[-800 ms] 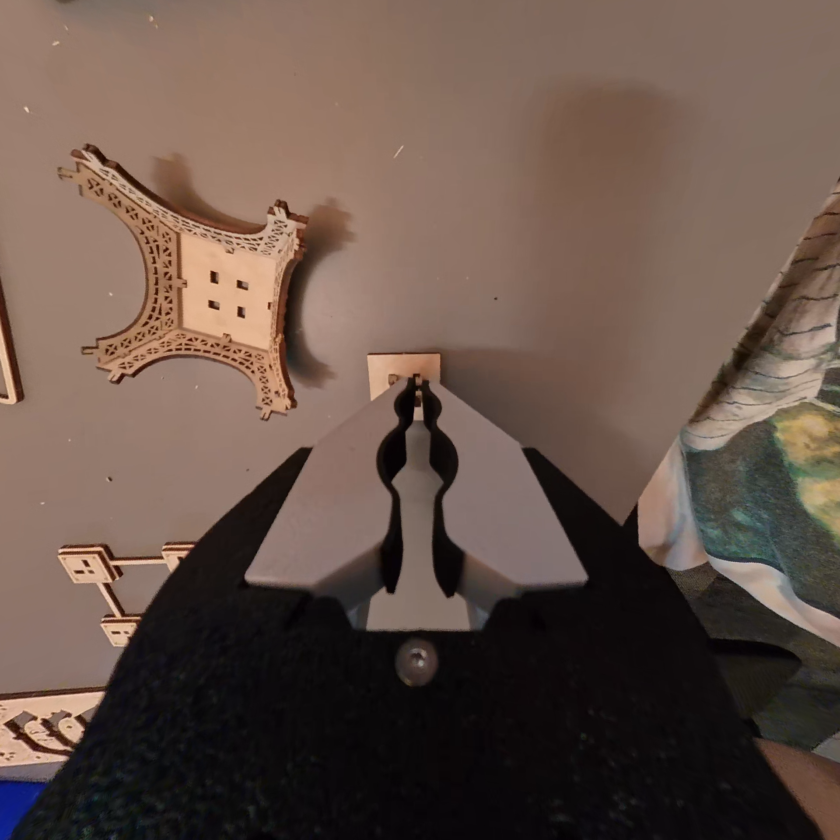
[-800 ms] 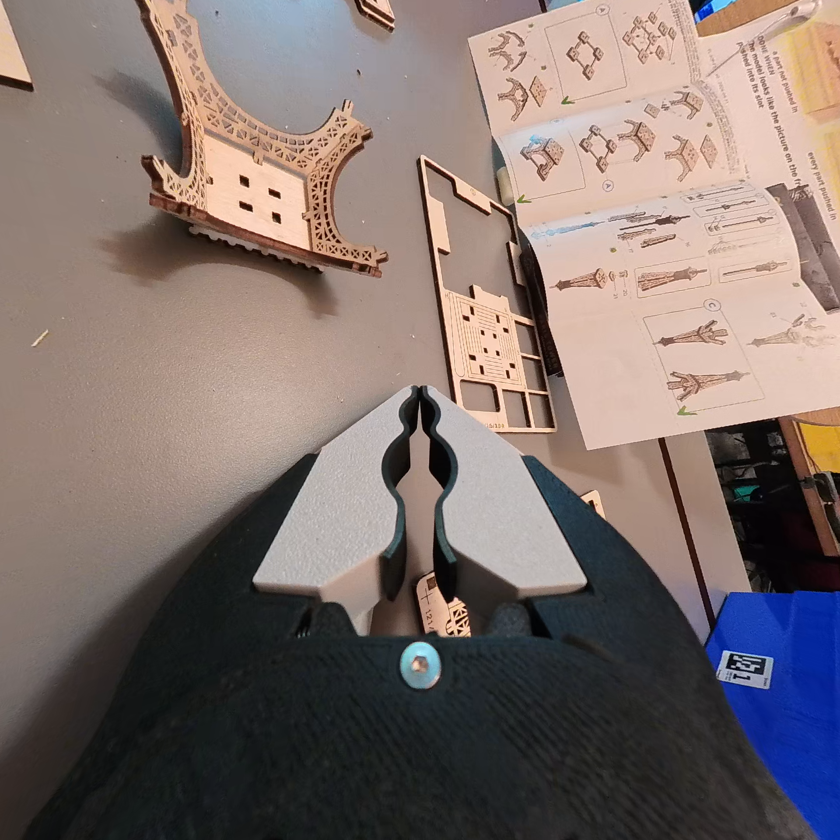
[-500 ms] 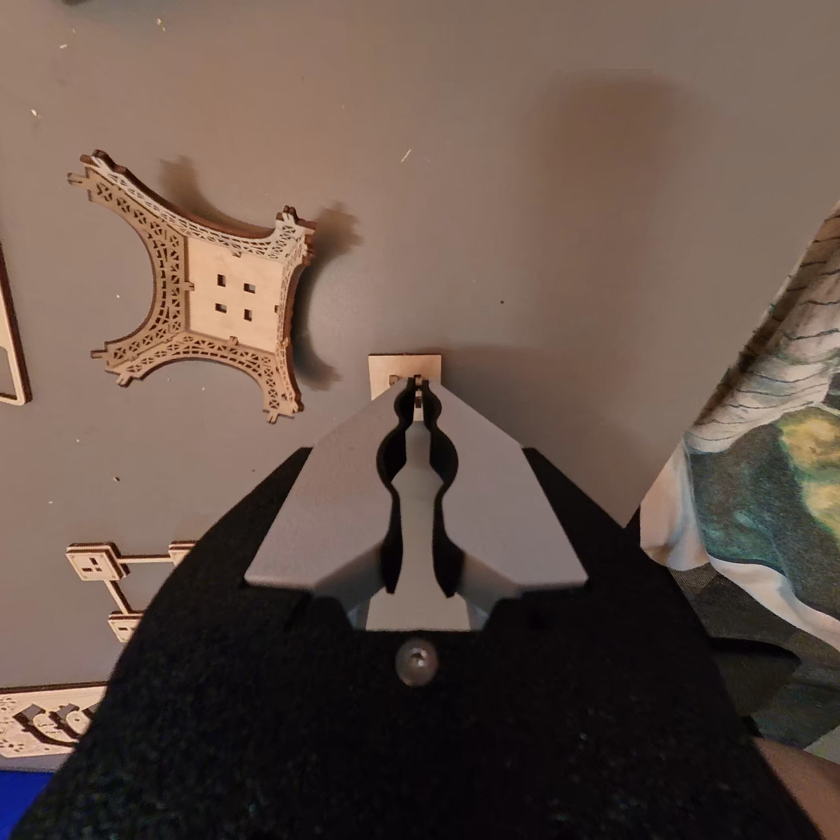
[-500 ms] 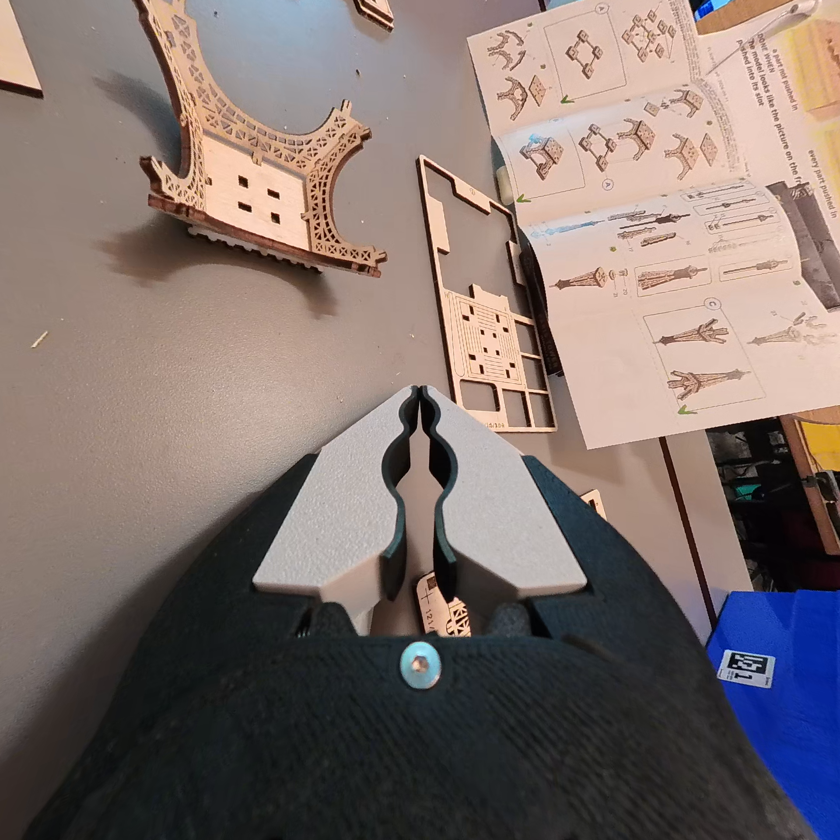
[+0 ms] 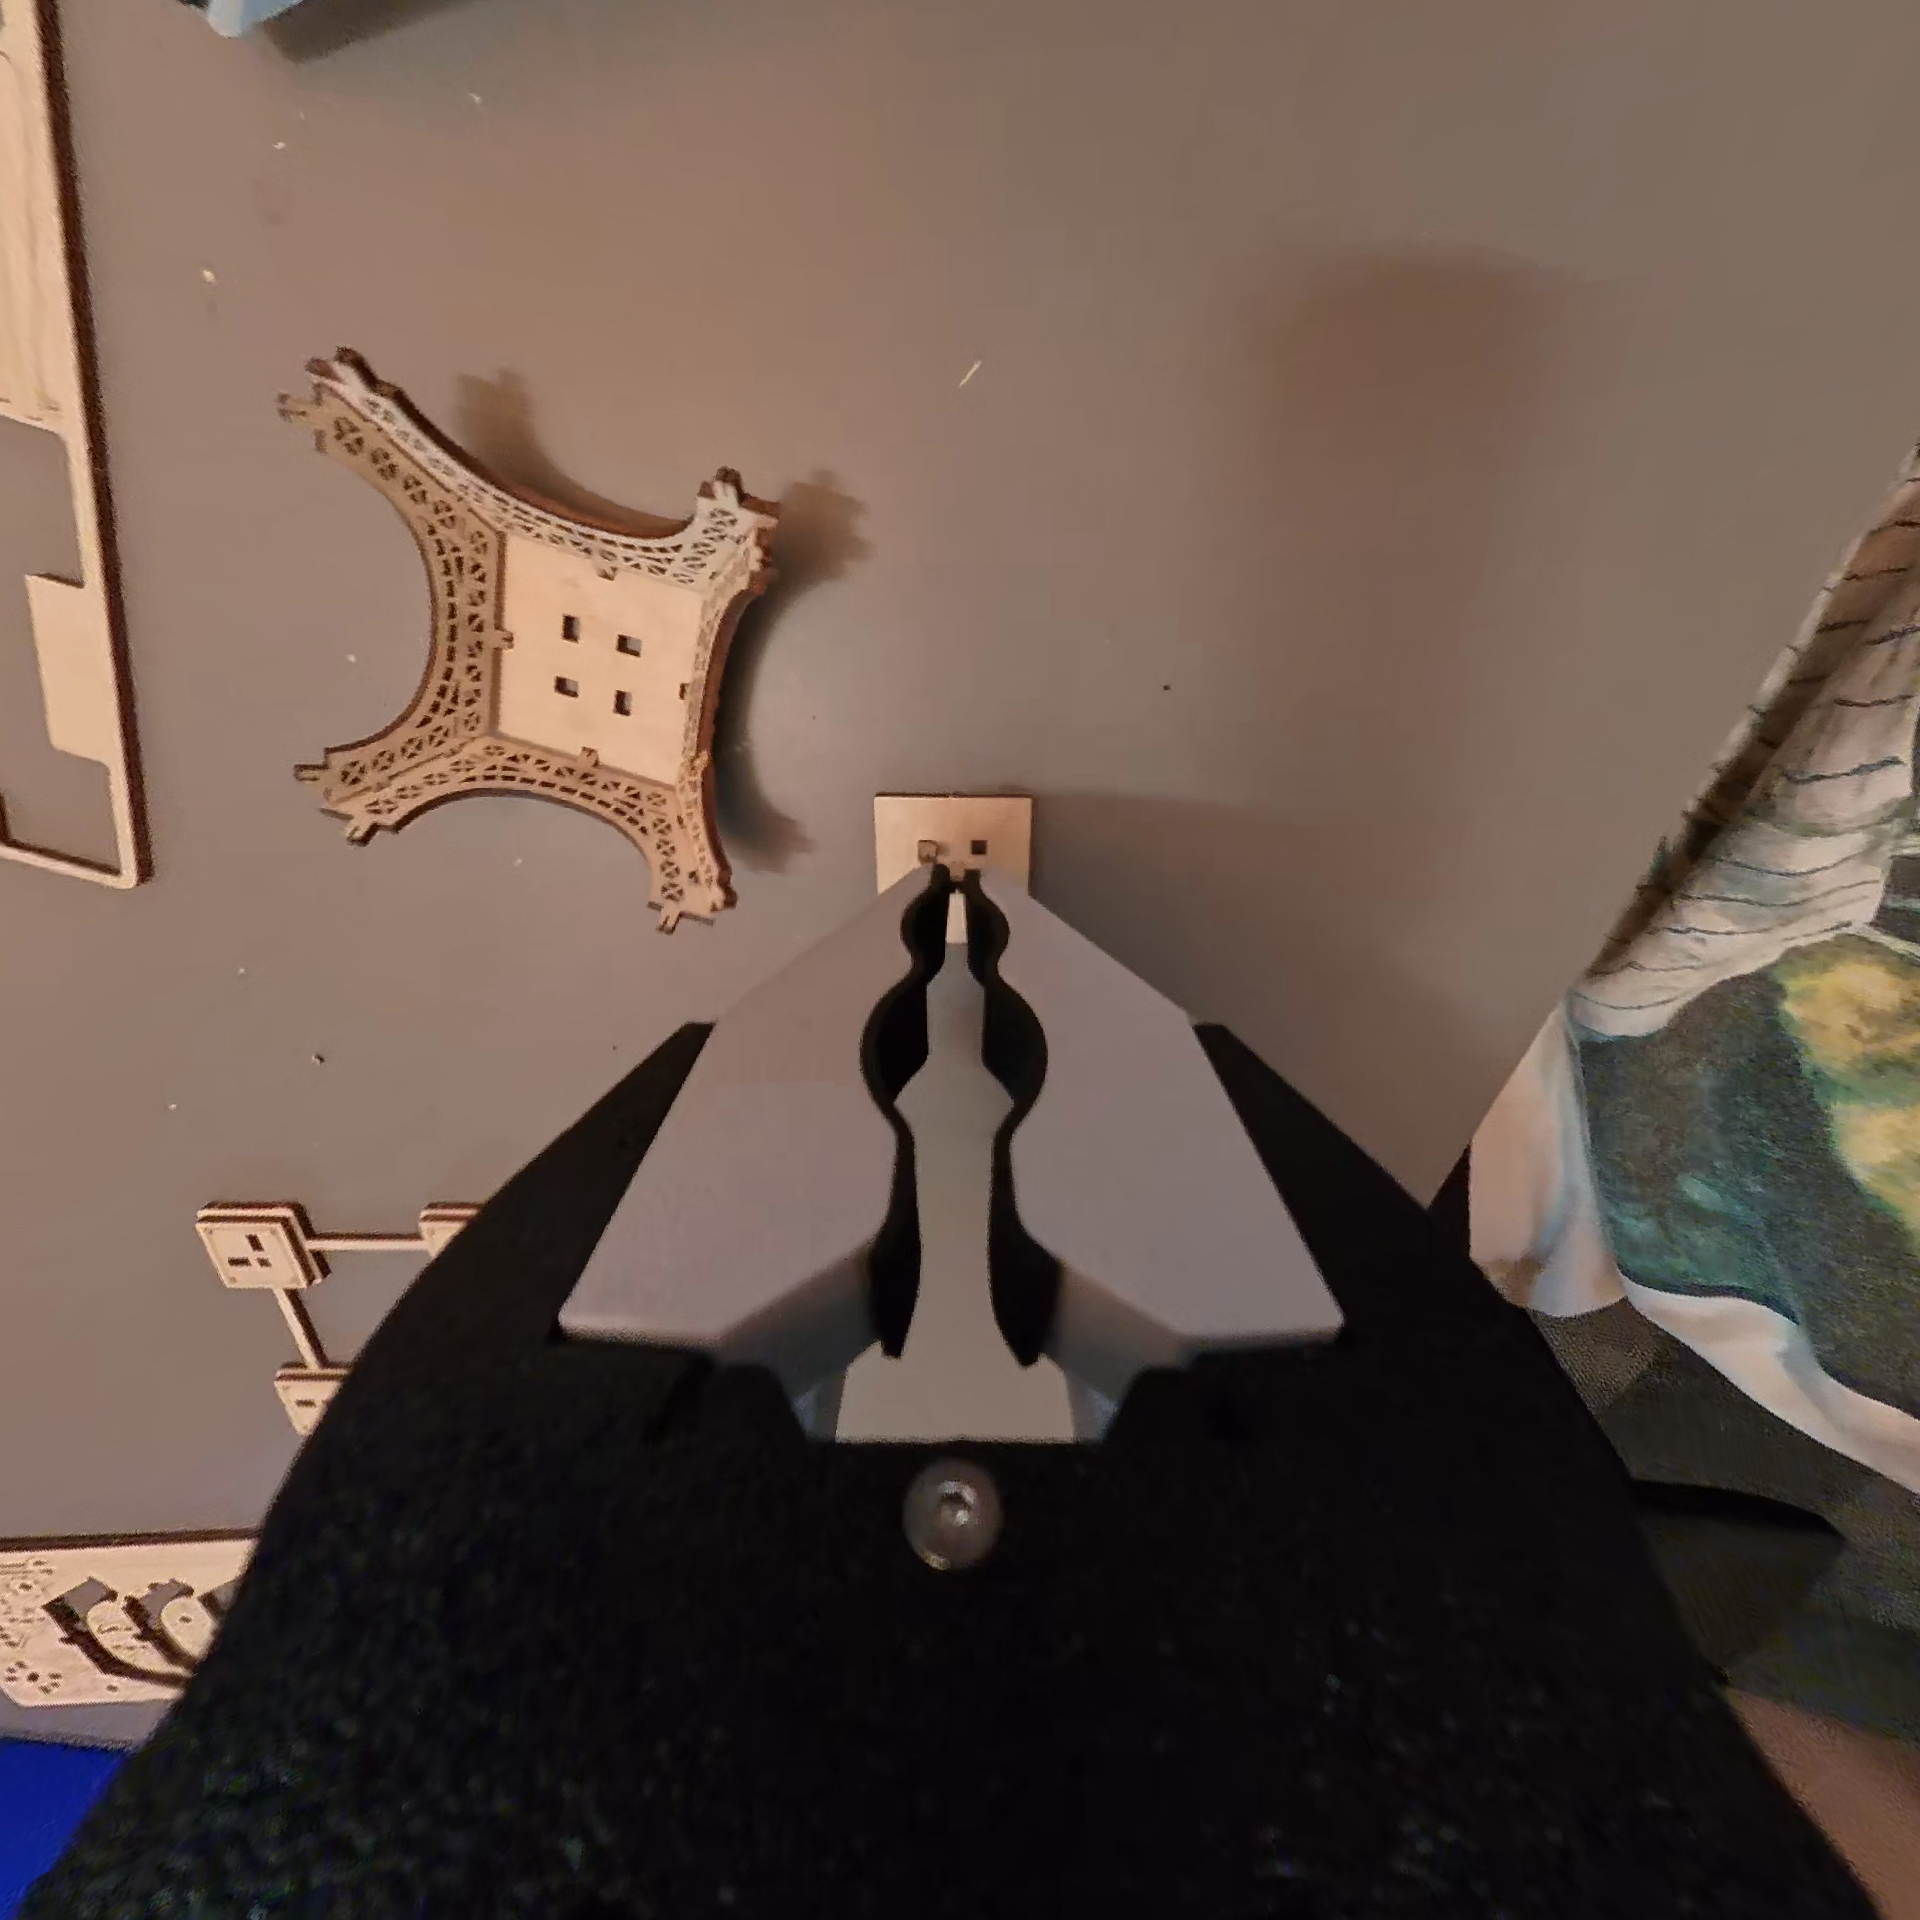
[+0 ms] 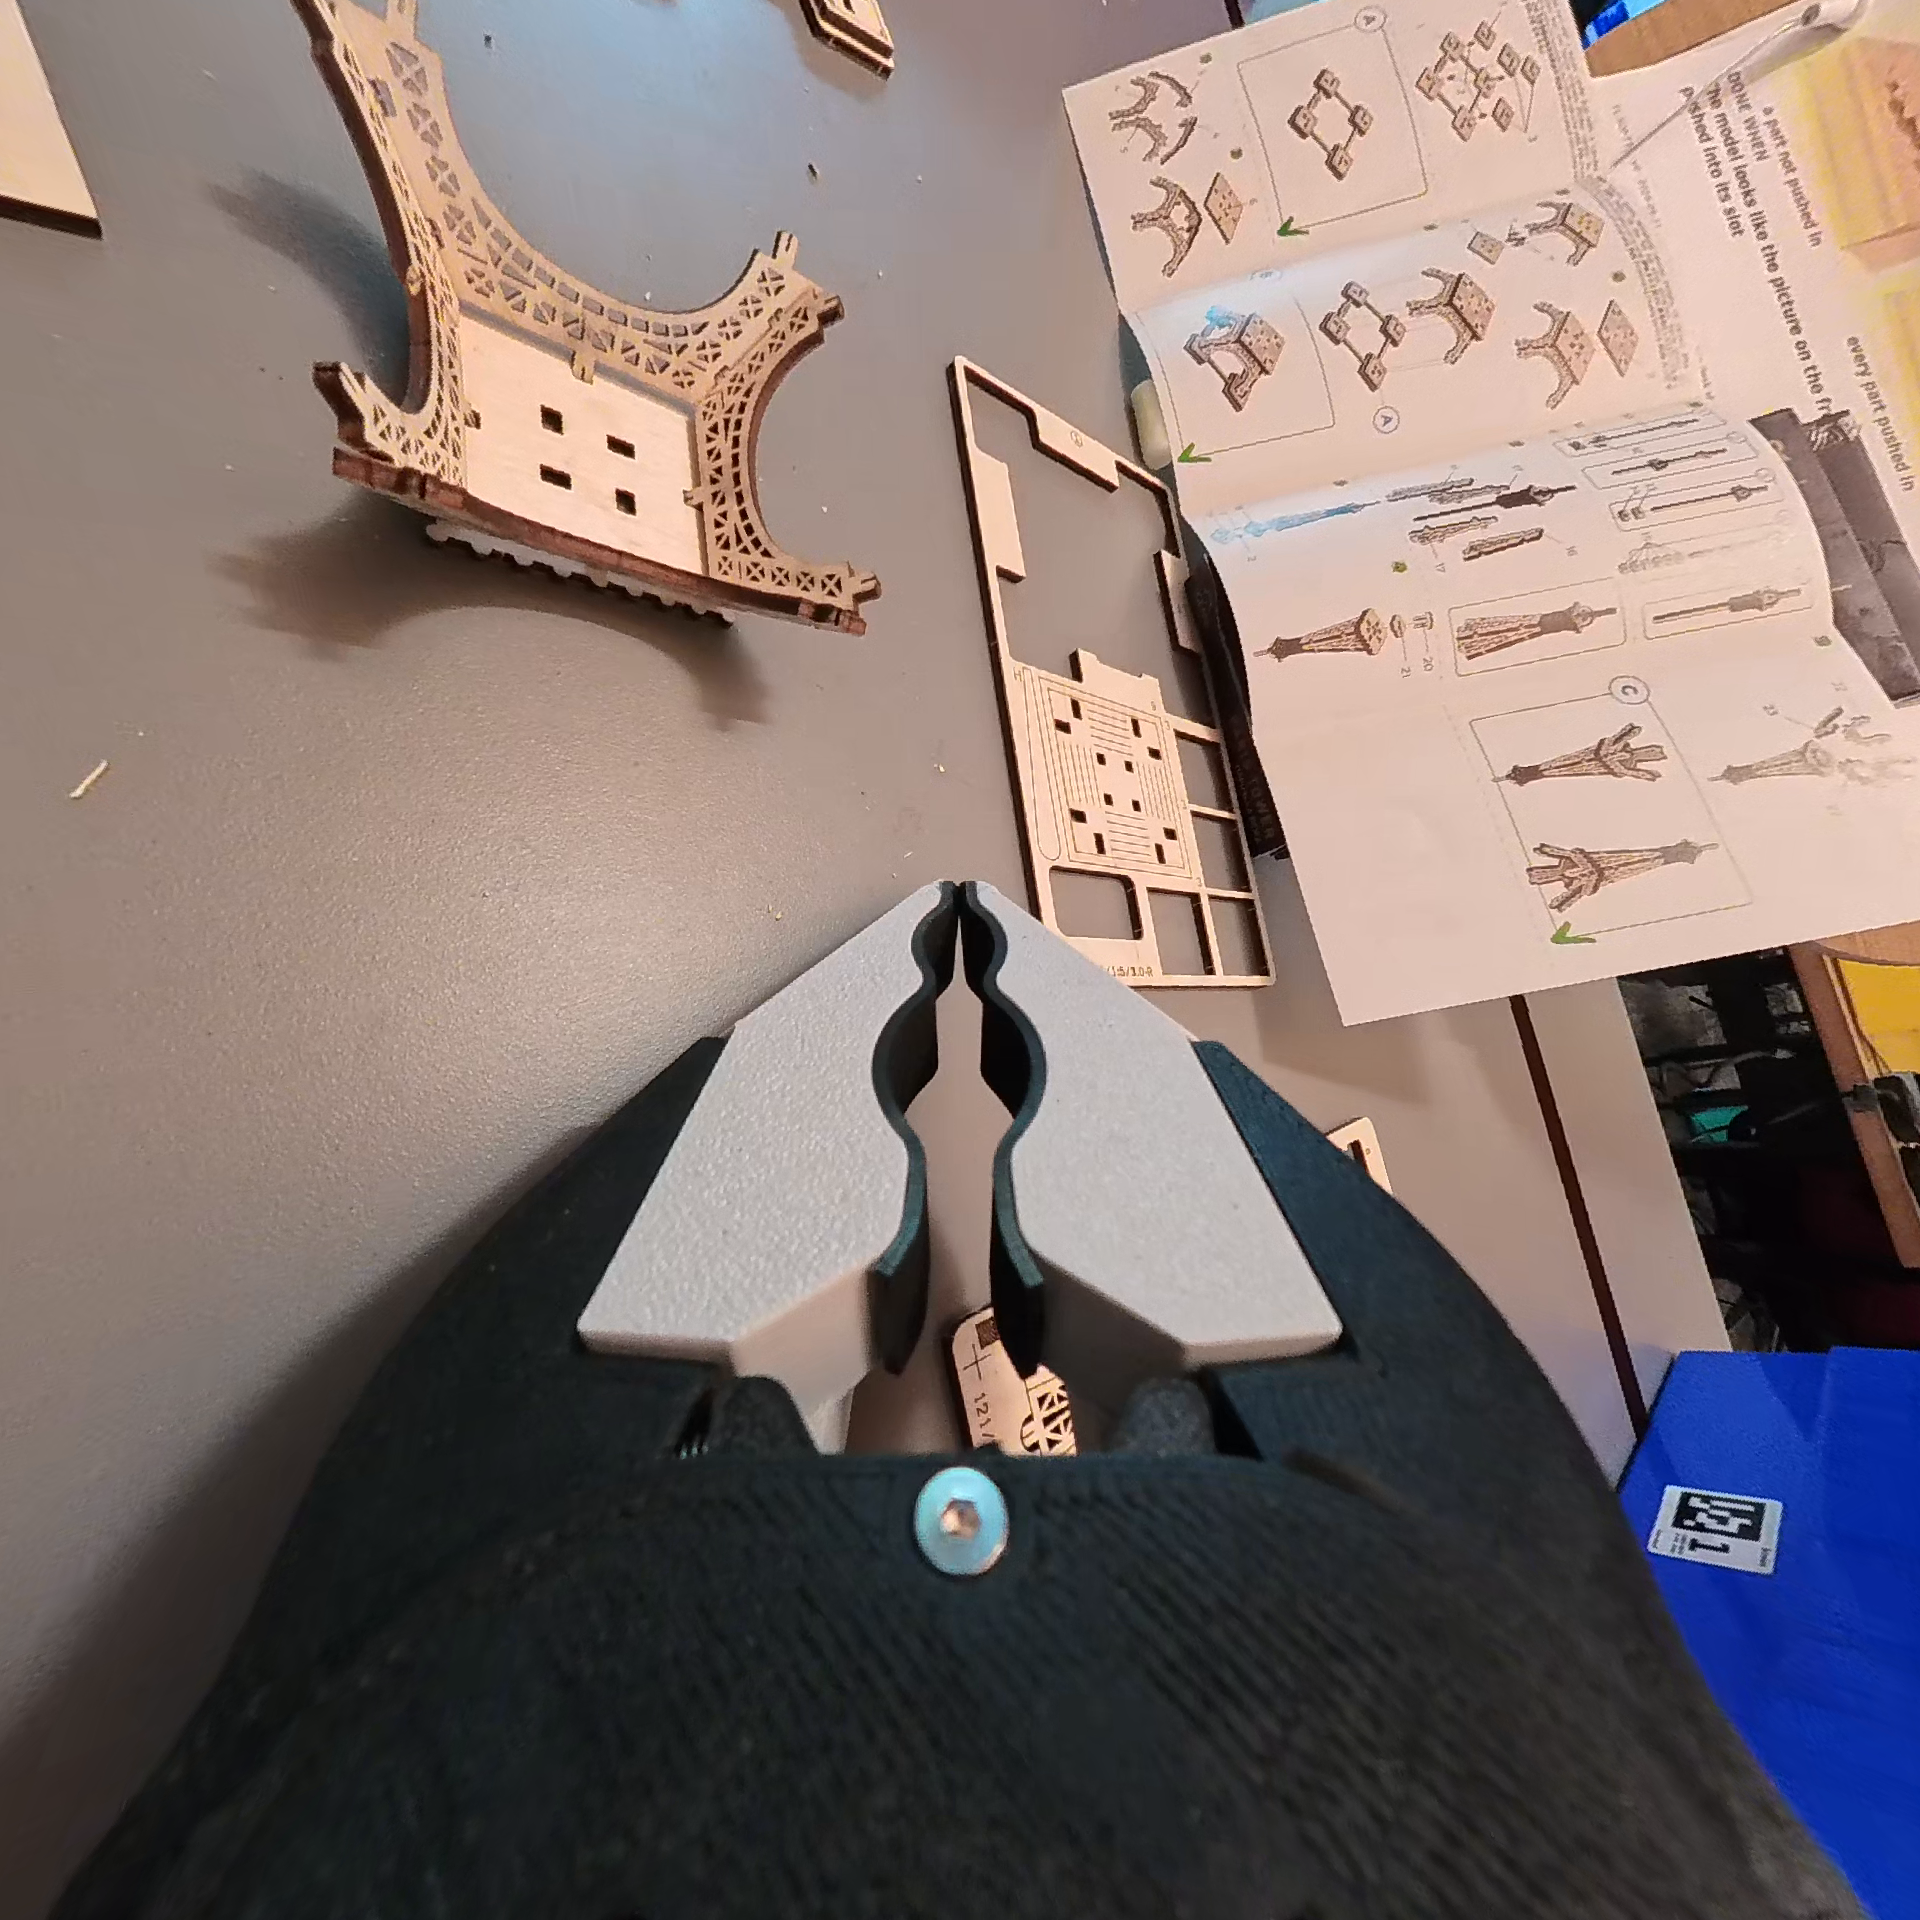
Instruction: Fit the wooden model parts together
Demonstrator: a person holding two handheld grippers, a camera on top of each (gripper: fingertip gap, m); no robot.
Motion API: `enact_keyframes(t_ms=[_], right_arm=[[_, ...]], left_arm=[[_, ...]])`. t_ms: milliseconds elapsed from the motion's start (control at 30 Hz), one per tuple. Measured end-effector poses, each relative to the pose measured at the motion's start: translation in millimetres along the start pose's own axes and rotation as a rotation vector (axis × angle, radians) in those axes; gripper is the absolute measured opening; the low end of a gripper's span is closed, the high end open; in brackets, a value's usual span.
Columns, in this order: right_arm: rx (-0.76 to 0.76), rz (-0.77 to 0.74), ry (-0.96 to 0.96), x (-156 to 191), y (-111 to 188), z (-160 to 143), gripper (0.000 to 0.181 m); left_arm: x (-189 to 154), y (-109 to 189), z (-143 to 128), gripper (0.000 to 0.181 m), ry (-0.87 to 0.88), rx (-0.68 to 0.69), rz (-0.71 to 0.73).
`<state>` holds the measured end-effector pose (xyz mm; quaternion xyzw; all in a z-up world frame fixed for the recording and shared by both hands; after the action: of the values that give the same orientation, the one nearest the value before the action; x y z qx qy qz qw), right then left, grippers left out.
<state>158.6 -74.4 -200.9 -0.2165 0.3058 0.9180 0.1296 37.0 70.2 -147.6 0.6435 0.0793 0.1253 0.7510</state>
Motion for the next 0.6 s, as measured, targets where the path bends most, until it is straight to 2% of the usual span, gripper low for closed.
enact_keyframes(t_ms=[267, 600], right_arm=[[-0.002, 0.001, -0.007, -0.4, -0.1, -0.1, 0.0], [-0.002, 0.002, -0.014, -1.1, -0.3, -0.4, 0.0]], left_arm=[[2.3, 7.9, -3.8, 0.0, 0.01, -0.01, 0.027], [-3.8, -1.5, -0.9, 0.0, -0.017, -0.009, 0.005]])
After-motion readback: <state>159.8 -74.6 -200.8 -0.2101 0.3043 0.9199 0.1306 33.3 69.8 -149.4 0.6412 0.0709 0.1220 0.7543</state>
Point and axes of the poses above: each gripper's, where its closed fingertips meet, y back along the fingers, z out of its top, x = y × z across the jaws, the point moved 10 cm from there along y, back along the fingers, and after that the axes turned 11 degrees about -y, right-handed, at the moved point
